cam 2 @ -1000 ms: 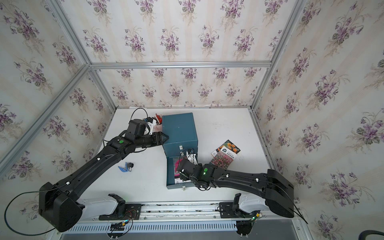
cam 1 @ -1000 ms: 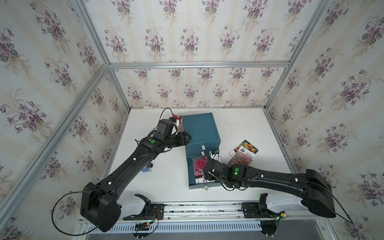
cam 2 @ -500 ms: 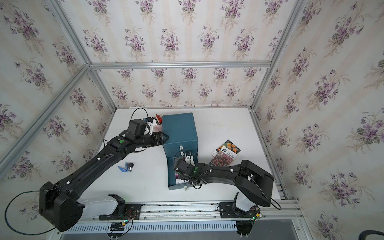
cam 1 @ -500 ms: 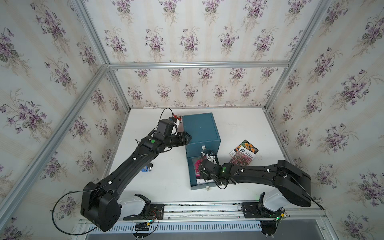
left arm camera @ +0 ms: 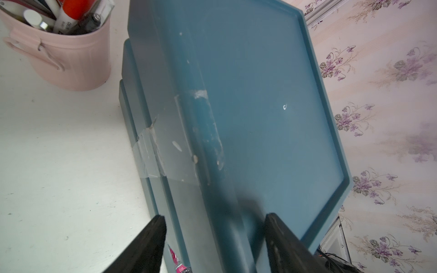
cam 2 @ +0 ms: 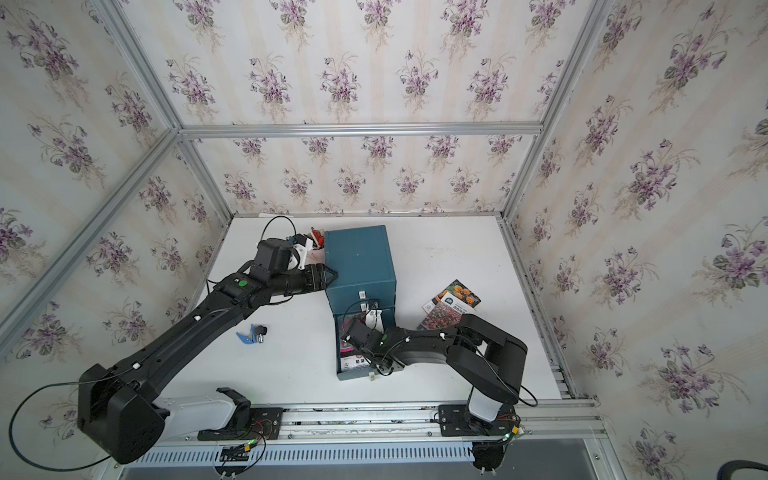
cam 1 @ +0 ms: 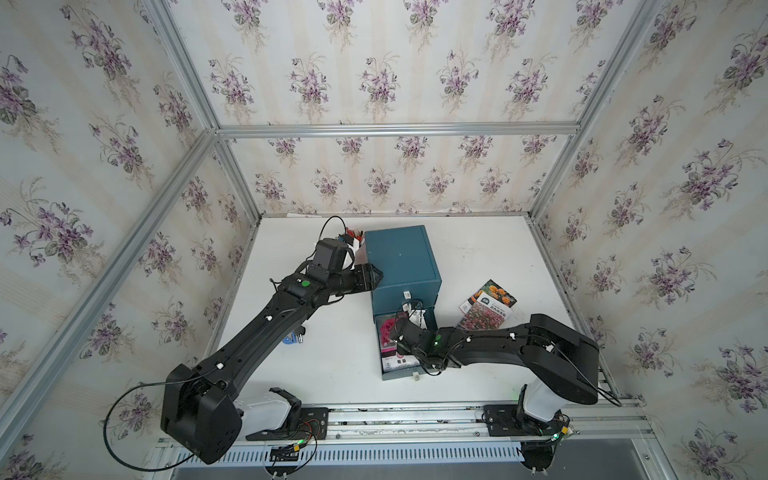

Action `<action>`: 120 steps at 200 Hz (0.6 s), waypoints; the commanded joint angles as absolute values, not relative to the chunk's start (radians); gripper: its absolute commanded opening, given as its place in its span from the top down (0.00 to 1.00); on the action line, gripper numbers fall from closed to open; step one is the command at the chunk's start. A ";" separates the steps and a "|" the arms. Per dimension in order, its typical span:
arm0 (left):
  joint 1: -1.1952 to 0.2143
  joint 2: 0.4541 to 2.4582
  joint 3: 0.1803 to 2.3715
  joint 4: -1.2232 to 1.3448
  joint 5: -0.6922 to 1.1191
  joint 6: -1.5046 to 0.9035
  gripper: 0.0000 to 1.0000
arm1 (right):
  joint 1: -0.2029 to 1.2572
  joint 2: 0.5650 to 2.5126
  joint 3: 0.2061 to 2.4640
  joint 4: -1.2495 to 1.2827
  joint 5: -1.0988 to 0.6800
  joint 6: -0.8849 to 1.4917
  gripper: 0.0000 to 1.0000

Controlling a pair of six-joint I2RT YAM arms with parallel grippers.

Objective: Take the seed bags out of the drawer
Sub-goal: Pick up the seed packet from the drawer.

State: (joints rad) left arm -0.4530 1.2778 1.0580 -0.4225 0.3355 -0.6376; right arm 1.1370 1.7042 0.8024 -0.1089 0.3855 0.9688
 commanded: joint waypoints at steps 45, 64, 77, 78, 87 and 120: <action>-0.451 1.290 1.038 -0.591 0.271 -0.604 0.31 | 1.136 1.719 0.805 -0.196 0.241 0.988 1.00; -0.452 1.291 1.037 -0.589 0.272 -0.604 0.31 | 1.138 1.682 0.810 -0.188 0.239 0.976 1.00; -0.451 1.291 1.037 -0.590 0.271 -0.604 0.31 | 1.137 1.644 0.811 -0.187 0.240 0.973 1.00; -0.451 1.291 1.037 -0.590 0.271 -0.604 0.31 | 1.138 1.641 0.811 -0.187 0.239 0.972 1.00; -0.452 1.290 1.036 -0.590 0.272 -0.604 0.31 | 1.138 1.618 0.817 -0.192 0.236 0.970 1.00; -0.451 1.288 1.030 -0.588 0.268 -0.604 0.31 | 1.138 1.539 0.835 -0.200 0.196 0.986 1.00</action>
